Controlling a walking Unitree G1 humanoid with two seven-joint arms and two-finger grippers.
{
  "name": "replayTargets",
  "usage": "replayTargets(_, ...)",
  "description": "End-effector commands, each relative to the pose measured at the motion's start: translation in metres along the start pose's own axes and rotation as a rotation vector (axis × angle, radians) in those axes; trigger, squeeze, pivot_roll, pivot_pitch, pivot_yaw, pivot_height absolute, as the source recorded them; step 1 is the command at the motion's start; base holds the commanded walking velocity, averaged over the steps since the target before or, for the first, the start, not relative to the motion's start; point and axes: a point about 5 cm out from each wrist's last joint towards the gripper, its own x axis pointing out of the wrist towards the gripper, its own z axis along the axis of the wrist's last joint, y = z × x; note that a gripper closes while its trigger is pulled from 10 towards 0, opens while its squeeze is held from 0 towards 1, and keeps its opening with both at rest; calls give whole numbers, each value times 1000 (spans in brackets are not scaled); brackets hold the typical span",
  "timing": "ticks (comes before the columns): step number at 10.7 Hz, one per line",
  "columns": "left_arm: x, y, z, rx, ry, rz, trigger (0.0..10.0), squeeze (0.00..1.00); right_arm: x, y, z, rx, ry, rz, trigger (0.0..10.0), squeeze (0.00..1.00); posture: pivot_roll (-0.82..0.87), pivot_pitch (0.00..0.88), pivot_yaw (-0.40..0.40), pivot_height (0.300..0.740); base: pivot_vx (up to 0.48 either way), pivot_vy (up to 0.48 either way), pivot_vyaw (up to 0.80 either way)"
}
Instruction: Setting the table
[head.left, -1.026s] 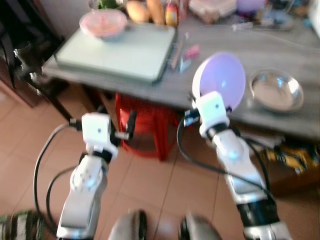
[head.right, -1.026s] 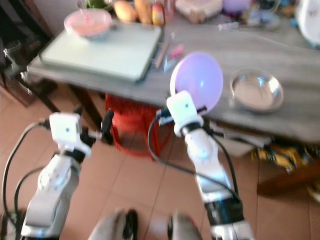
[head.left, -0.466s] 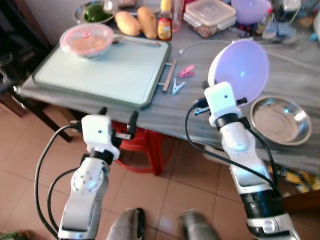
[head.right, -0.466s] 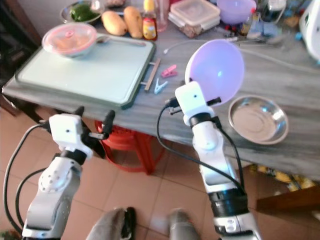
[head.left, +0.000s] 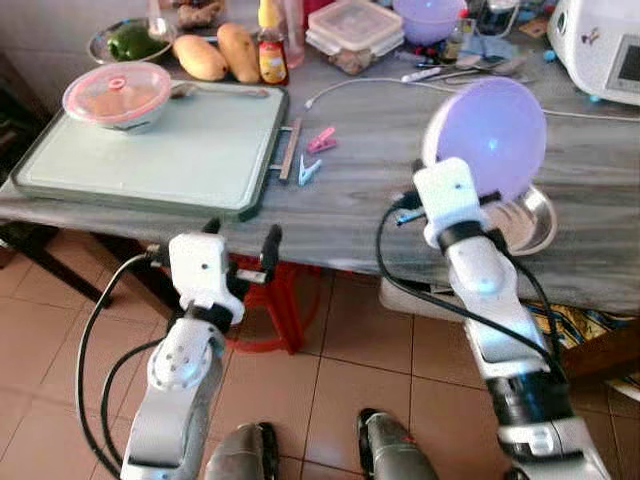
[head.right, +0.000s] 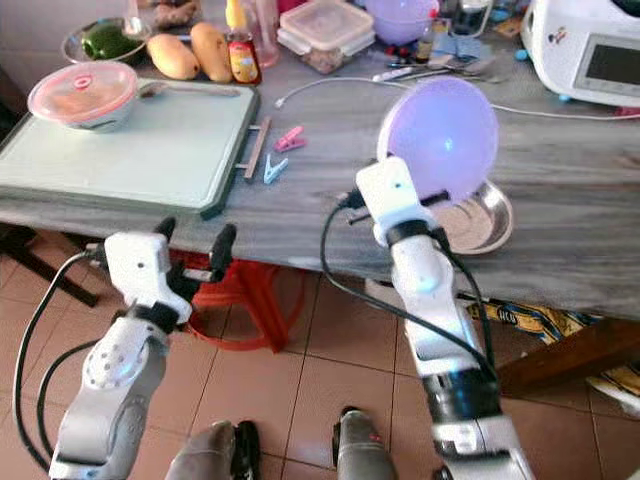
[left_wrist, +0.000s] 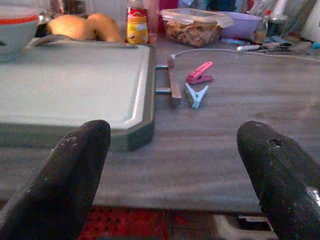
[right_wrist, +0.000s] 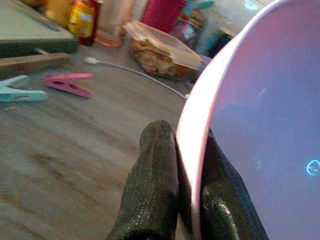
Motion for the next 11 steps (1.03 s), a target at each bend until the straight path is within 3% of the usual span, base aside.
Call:
replayTargets(1, -5, 1, 1, -1, 2, -8, 10000, 0, 5, 4, 3, 10, 1, 48, 10000, 0, -22, 211, 41, 740, 0, 0, 0)
replayTargets(3, -5, 1, 2, -1, 8, -11, 10000, 0, 14, 10, 4, 52, 33, 138, 10000, 0, -21, 217, 45, 740, 0, 0, 0)
replayTargets(6, -7, -1, 1, -10, 21, -23, 10000, 0, 25, 11, 11, 33, 56, 283, 10000, 0, -18, 222, 45, 740, 0, 0, 0)
replayTargets(11, -6, -1, -3, -22, 51, -18, 10000, 0, 23, 7, 5, 3, 125, 398, 10000, 0, -26, 224, 44, 740, 0, 0, 0)
